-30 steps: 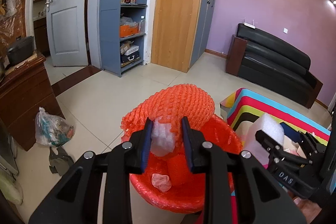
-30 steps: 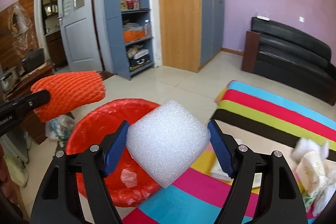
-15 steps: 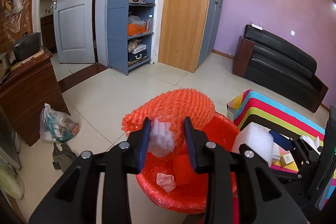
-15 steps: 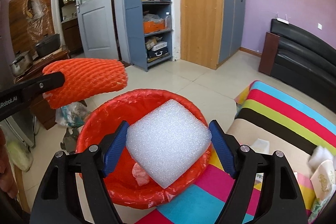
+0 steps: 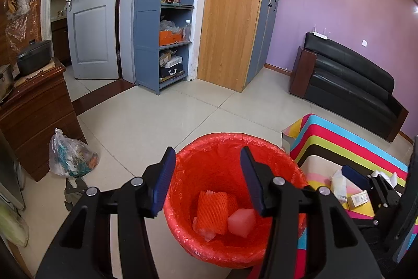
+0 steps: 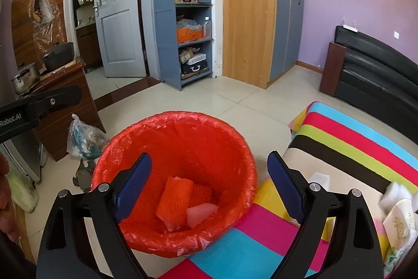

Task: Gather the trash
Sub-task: 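Move both tools back over the table toward the crumpled tissue, then close the left tool on the crumpled white tissue while the right tool grasps the printed white paper bag, then carry tissue and paper bag over the red bin and open both tools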

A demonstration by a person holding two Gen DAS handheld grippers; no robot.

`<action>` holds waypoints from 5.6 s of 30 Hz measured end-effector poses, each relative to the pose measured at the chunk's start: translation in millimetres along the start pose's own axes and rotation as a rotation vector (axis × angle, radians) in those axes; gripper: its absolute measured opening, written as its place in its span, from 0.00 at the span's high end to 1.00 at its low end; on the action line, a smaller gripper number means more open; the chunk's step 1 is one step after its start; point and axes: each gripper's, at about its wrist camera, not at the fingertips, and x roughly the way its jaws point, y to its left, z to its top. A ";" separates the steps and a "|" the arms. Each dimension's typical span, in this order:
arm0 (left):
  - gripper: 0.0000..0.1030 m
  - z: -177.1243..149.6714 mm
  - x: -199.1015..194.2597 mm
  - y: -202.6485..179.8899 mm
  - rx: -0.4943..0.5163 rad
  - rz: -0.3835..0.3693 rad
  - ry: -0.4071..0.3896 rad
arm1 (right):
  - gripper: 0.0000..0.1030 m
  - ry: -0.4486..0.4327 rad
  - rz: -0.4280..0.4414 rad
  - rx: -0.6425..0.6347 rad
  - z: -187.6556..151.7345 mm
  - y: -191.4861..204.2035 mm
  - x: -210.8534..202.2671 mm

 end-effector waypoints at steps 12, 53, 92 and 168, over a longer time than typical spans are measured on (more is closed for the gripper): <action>0.51 -7.2 0.8 -29.9 0.049 -0.044 -0.008 | 0.18 -0.039 -0.084 0.027 -13.3 -42.6 -42.6; 0.41 -107.5 -7.6 -230.9 0.406 -0.415 0.073 | 0.18 -0.016 -0.409 0.193 -128.3 -205.2 -164.4; 0.40 -171.8 11.8 -302.0 0.531 -0.559 0.290 | 0.18 0.132 -0.535 0.374 -173.1 -266.2 -167.7; 0.72 -84.4 6.2 -221.3 0.312 -0.418 0.113 | 0.46 0.017 -0.531 0.370 -108.2 -250.1 -159.0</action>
